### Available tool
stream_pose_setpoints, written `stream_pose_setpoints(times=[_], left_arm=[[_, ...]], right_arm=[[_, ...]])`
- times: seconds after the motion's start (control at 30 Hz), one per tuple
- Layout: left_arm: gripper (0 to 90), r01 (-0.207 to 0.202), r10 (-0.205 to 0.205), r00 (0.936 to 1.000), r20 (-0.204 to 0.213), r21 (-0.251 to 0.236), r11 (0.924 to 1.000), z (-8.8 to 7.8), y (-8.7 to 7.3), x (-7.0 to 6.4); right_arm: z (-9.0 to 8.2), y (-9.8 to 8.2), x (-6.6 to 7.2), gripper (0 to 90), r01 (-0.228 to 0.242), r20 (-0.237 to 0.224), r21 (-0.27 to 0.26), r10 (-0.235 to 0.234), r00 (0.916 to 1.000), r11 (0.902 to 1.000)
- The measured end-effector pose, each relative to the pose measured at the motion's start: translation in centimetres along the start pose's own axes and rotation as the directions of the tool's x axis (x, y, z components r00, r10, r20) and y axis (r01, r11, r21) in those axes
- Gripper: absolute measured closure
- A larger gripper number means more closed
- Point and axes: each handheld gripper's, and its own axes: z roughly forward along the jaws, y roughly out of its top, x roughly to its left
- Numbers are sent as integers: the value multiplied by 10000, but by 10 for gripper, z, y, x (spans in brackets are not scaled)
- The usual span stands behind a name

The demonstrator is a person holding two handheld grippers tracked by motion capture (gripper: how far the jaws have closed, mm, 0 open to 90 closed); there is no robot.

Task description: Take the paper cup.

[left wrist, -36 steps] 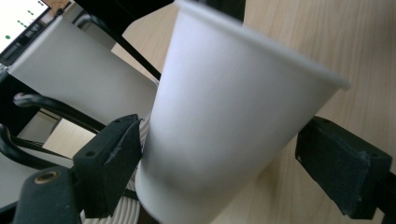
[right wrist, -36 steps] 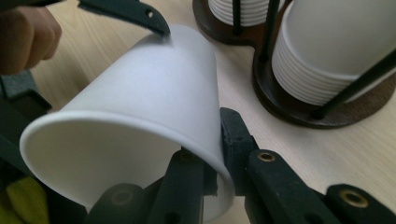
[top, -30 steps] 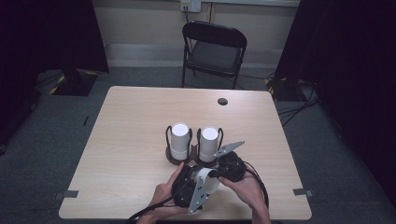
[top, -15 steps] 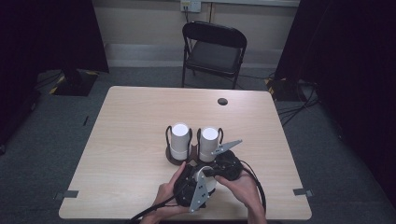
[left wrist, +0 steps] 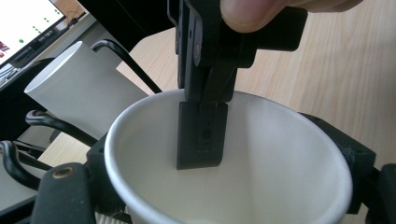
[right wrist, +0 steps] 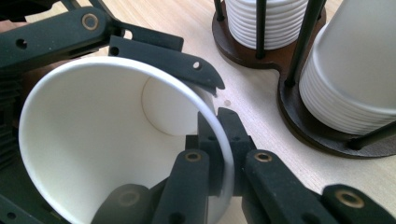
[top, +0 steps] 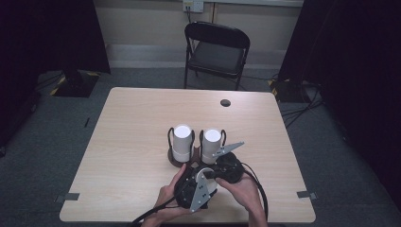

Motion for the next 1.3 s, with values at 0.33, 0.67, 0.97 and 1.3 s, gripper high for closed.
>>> stream_pose_setpoints(times=[0.33,0.67,0.97,1.3], left_arm=[[219,1038,-1037,9946,56,-381,9939,-2,-5,7],[219,1833,-1832,9830,65,-480,9819,-4,-8,12],[220,2288,-2287,9735,78,-482,9723,-5,-10,16],[242,2805,-2805,9598,92,-690,9574,-7,-17,21]], right_arm=[[-4,-1,0,826,-61,1,-400,61,10000,9992],[-10,-5,2,735,-159,289,-1016,189,9994,9947],[-13,-9,4,671,-143,494,-1661,228,9985,9860],[-18,-18,2,656,-321,516,-2665,476,9975,9633]])
